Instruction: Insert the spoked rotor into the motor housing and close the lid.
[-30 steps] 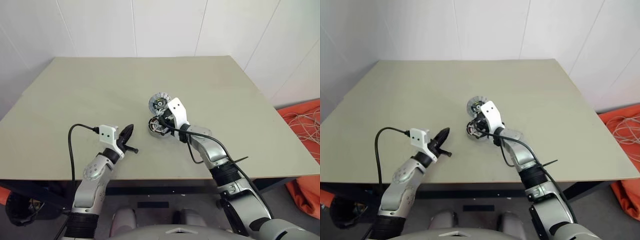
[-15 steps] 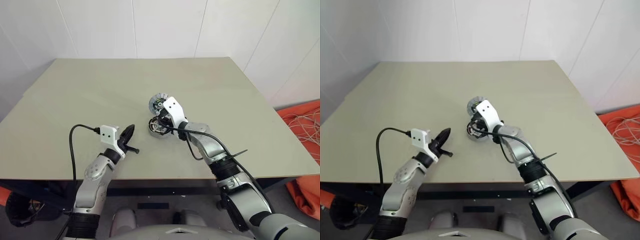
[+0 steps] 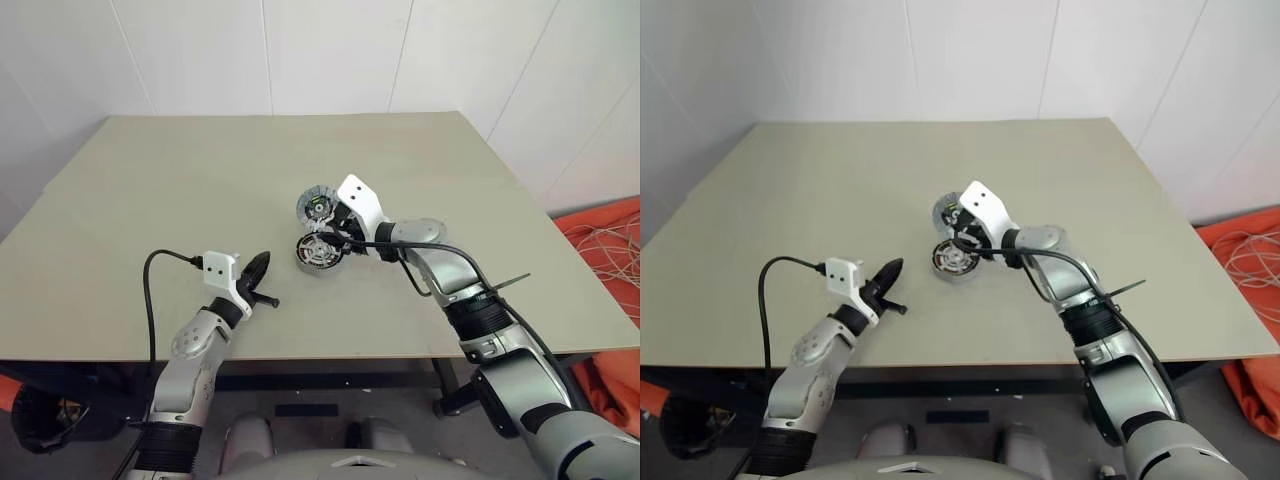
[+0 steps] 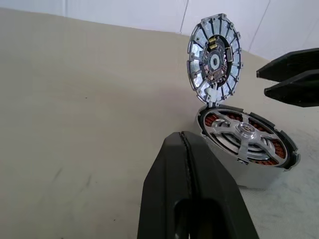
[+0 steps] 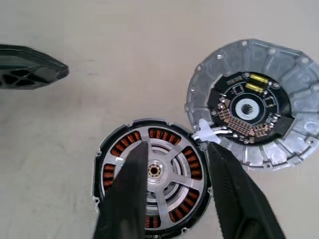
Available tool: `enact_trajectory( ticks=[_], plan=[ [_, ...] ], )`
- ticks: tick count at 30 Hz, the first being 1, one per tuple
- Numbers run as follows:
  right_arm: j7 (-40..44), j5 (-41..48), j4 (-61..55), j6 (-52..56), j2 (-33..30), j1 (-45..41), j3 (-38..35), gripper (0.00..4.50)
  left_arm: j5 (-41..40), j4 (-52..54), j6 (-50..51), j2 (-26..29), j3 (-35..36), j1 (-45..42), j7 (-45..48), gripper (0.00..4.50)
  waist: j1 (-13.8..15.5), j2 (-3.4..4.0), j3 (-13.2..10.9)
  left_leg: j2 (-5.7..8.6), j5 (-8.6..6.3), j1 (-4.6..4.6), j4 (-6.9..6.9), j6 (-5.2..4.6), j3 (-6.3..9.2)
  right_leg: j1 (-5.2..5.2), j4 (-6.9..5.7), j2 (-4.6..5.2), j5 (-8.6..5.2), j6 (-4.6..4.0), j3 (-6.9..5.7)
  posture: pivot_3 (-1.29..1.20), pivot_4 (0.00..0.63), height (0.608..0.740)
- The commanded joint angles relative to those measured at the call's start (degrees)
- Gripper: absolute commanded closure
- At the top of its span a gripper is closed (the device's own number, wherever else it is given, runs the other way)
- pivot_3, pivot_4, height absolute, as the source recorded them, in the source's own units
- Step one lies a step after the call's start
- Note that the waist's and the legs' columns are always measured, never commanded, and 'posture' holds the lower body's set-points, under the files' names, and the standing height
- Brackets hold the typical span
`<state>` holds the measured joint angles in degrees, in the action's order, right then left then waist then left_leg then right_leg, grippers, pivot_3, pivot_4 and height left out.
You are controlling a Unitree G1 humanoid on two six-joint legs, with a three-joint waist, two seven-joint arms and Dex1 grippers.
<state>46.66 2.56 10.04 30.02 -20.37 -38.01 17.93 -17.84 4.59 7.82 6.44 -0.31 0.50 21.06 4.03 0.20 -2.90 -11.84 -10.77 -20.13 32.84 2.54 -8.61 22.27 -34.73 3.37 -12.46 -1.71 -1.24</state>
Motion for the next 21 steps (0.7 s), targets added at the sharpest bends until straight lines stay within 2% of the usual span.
enact_trajectory(
  ticks=[1, 4, 21],
  plan=[
    [4.2, -1.5, 0.1, -3.7, -2.0, -2.8, 2.2, 1.5, -0.5, 0.6, -0.4, -0.1, 0.7, -1.1, 0.3, 4.5, 0.0, 0.0, 0.0, 0.0, 0.0, 0.0, 0.0, 0.0, 0.0, 0.0, 0.0, 0.0, 0.0, -0.01, 0.0, 0.0, 0.0, 0.74],
    [7.2, -4.4, 1.6, -7.3, -4.2, -3.7, 5.3, 0.51, -0.6, 0.5, -0.4, -0.2, 0.8, -1.1, 0.2, 4.5, 0.0, -0.01, 0.0, 0.0, 0.0, -0.03, 0.02, -0.01, 0.0, 0.02, 0.0, 0.0, 0.01, -0.03, 0.0, 0.0, 0.0, 0.74],
    [21.9, -14.2, 11.9, -27.9, -7.4, -12.5, 13.7, 0.51, -0.5, -0.9, 0.3, -0.6, 0.9, -2.0, 0.1, 4.5, 0.0, -0.04, 0.0, -0.01, -0.03, -0.11, 0.21, -0.06, 0.0, 0.02, -0.07, 0.0, 0.08, -0.15, -0.04, 0.0, 0.0, 0.74]
  ],
)
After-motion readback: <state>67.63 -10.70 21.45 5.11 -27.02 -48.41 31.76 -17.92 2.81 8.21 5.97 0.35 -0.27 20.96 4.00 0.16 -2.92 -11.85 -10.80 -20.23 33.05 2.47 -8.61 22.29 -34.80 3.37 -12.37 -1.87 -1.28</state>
